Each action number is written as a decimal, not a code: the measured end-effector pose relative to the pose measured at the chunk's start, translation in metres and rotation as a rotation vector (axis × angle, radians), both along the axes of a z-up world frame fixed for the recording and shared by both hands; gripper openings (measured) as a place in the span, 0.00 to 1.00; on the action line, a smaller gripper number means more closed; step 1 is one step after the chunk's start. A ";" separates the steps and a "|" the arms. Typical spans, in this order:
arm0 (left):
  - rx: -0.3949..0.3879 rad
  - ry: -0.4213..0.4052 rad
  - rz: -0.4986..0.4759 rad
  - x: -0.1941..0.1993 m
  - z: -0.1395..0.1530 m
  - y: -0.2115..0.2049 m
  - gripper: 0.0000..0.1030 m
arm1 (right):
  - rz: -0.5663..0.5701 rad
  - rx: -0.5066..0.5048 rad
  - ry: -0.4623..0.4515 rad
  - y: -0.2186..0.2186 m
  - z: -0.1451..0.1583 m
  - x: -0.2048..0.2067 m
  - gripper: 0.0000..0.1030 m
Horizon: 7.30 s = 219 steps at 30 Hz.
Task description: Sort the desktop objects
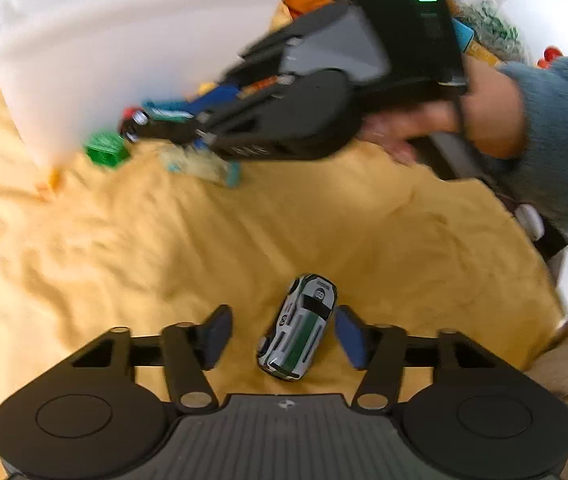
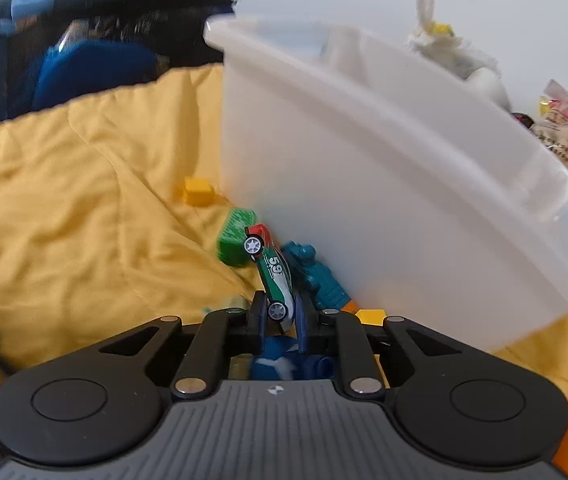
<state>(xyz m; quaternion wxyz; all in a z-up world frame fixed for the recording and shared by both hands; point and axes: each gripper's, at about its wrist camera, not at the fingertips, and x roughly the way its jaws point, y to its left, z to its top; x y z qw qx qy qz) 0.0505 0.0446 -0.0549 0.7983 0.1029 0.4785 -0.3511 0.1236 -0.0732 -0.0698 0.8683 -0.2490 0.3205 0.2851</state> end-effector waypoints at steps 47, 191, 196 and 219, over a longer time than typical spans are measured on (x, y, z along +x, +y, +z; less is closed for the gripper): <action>0.128 -0.311 0.191 -0.054 -0.026 -0.043 0.73 | -0.215 0.144 0.249 -0.097 -0.006 -0.116 0.40; 0.021 -0.086 0.222 -0.016 -0.022 -0.016 0.39 | -0.067 0.049 0.191 -0.061 -0.003 -0.094 0.41; 0.044 -0.111 0.257 -0.028 -0.020 -0.017 0.48 | -0.167 0.092 0.261 -0.071 -0.007 -0.101 0.25; -0.003 -0.259 0.251 -0.031 0.035 -0.014 0.28 | -0.210 0.127 0.184 -0.073 0.025 -0.113 0.28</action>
